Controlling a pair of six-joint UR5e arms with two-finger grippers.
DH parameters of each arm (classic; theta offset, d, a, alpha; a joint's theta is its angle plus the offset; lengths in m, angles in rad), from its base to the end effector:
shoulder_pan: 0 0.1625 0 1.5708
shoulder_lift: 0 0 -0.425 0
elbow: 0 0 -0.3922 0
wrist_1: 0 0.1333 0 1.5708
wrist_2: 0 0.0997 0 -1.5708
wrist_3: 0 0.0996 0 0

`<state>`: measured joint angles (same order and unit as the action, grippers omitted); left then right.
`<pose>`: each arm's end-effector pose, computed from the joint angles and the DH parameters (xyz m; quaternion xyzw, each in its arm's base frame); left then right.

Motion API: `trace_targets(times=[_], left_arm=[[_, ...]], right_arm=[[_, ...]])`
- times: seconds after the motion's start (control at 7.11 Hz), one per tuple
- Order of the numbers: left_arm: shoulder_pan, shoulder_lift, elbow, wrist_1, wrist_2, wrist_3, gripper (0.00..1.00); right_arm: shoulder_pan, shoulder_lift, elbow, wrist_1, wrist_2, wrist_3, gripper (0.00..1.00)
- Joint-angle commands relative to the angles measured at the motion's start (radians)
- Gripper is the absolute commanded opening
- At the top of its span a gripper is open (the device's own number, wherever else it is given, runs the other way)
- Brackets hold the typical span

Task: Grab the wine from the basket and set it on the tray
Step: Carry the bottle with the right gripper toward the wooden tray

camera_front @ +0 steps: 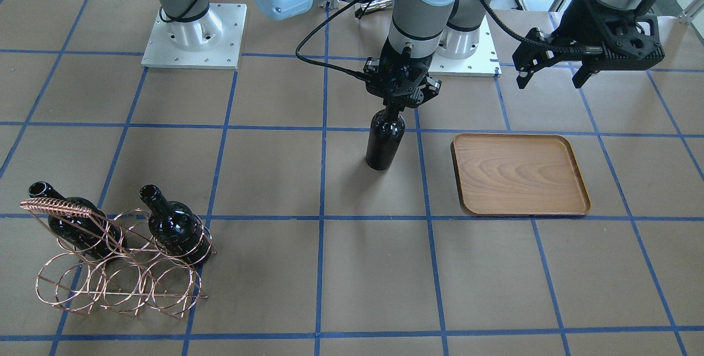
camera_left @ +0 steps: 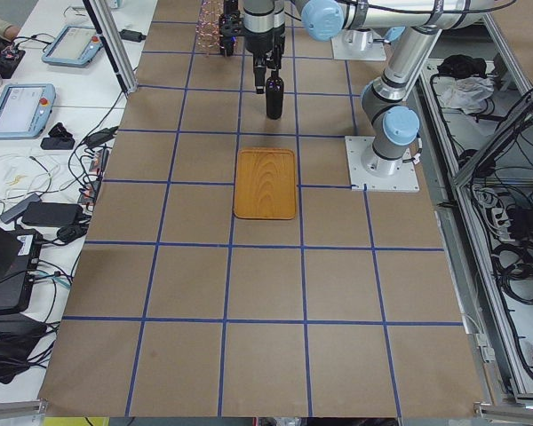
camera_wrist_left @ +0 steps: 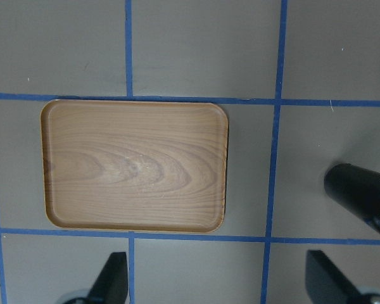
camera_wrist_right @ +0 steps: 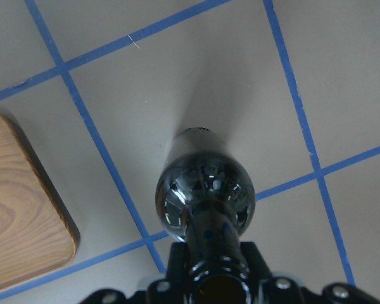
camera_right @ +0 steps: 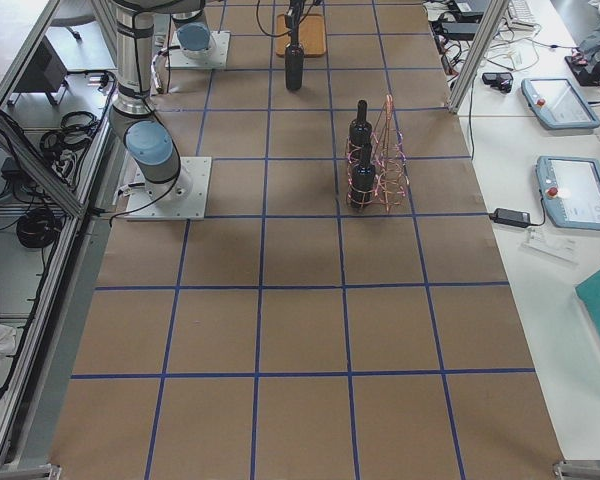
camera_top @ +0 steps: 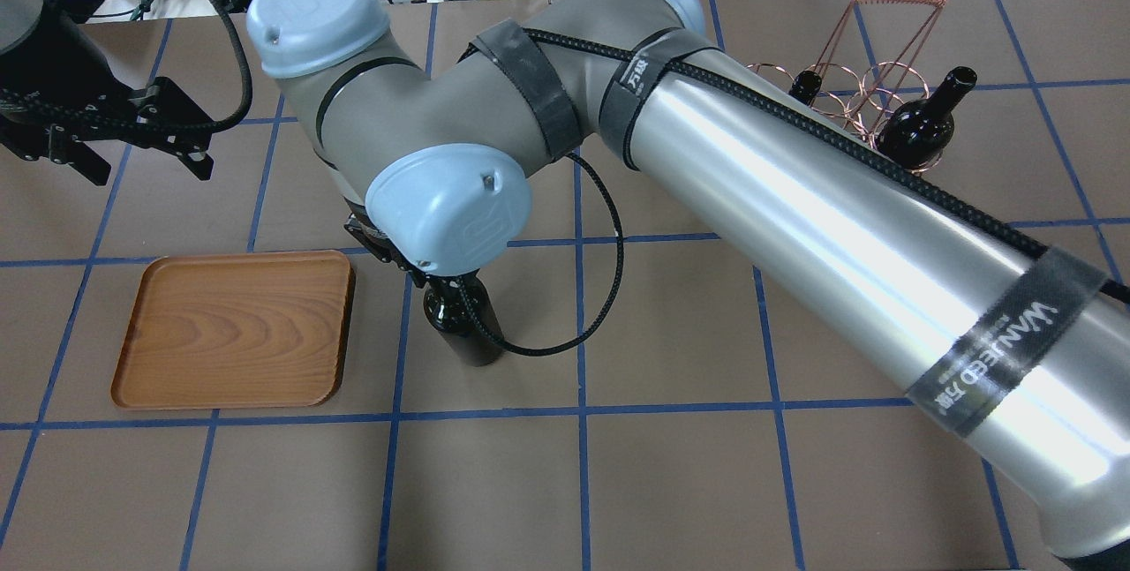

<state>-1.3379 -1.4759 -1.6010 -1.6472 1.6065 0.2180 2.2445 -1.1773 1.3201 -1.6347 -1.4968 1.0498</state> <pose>-0.0225 -0.4674 0.5102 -0.0073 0.9998 0.0097 0.0161 0.5109 -0.4145 0.3923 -0.1881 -0.9807 -0.0537 0.0058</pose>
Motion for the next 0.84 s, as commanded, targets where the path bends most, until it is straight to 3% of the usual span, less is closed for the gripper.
trace_targets(times=[0.0, 0.56, 0.7], left_arm=[[0.000, 0.000, -0.005, 0.000, -0.005, 0.024, 1.00], [0.003, -0.001, -0.008, 0.000, 0.000, 0.029, 1.00], [0.003, -0.001, -0.008, 0.000, 0.001, 0.029, 1.00]], right_arm=[[0.018, -0.019, 0.010, 0.001, 0.025, 0.035, 0.00], [0.029, -0.022, 0.011, -0.010, 0.046, 0.090, 0.02], [0.032, -0.022, 0.011, -0.010, 0.037, 0.090, 0.25]])
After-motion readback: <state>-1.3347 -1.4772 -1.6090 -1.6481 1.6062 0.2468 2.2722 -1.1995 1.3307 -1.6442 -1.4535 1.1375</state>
